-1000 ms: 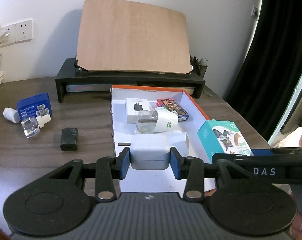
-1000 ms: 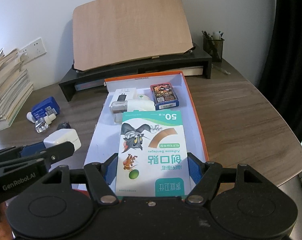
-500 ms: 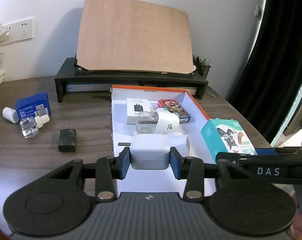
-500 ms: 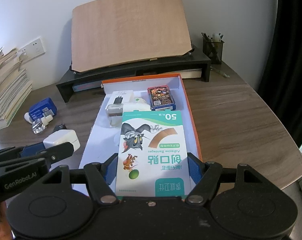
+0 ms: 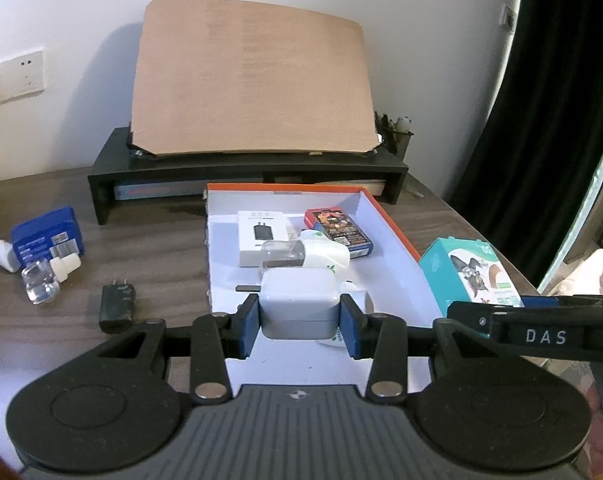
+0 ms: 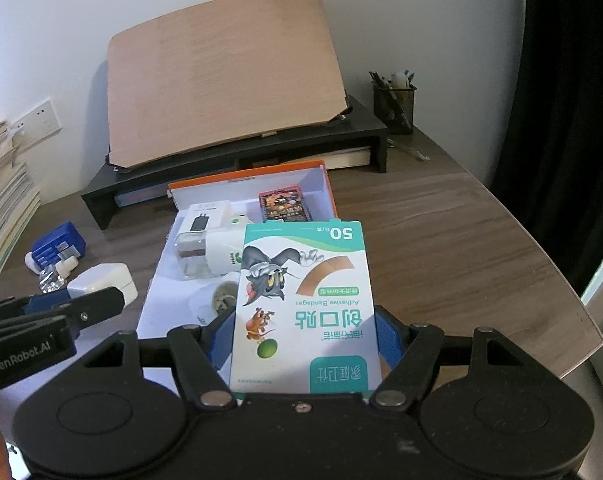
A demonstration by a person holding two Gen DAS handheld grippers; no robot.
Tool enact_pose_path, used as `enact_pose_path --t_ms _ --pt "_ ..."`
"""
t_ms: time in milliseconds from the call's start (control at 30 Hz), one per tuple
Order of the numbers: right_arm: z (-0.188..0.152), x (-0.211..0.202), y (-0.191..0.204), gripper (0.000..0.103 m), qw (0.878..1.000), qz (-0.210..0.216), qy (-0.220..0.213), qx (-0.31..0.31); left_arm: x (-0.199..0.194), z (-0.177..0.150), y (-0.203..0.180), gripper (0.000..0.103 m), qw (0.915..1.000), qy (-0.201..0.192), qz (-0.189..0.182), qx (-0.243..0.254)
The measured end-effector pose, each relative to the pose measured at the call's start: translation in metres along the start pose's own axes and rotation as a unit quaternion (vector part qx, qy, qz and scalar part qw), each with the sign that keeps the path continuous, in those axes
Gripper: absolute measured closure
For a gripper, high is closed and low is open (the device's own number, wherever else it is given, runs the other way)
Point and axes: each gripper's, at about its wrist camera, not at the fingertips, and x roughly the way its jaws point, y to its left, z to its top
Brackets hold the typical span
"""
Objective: Organize rigid objects
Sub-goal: 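Lower the white charger with the left tool while the right tool lowers the teal box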
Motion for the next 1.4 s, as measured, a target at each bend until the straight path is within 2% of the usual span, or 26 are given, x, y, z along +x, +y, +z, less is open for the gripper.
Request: enact_pose_path --t_ms 400,867,1400 --pt "0.003 0.003 0.003 0.019 1.0 0.014 -0.009 -0.006 0.005 0.004 -0.009 0.061 0.9999 0.0 0.002 0.012" --pt "0.002 0.004 -0.001 0.019 0.999 0.039 -0.015 -0.032 0.008 0.001 -0.025 0.061 0.9989 0.003 0.044 -0.014" --pt "0.003 0.005 -0.008 0.019 0.998 0.045 -0.027 -0.037 0.01 -0.009 -0.032 0.061 0.9978 0.016 0.055 -0.033"
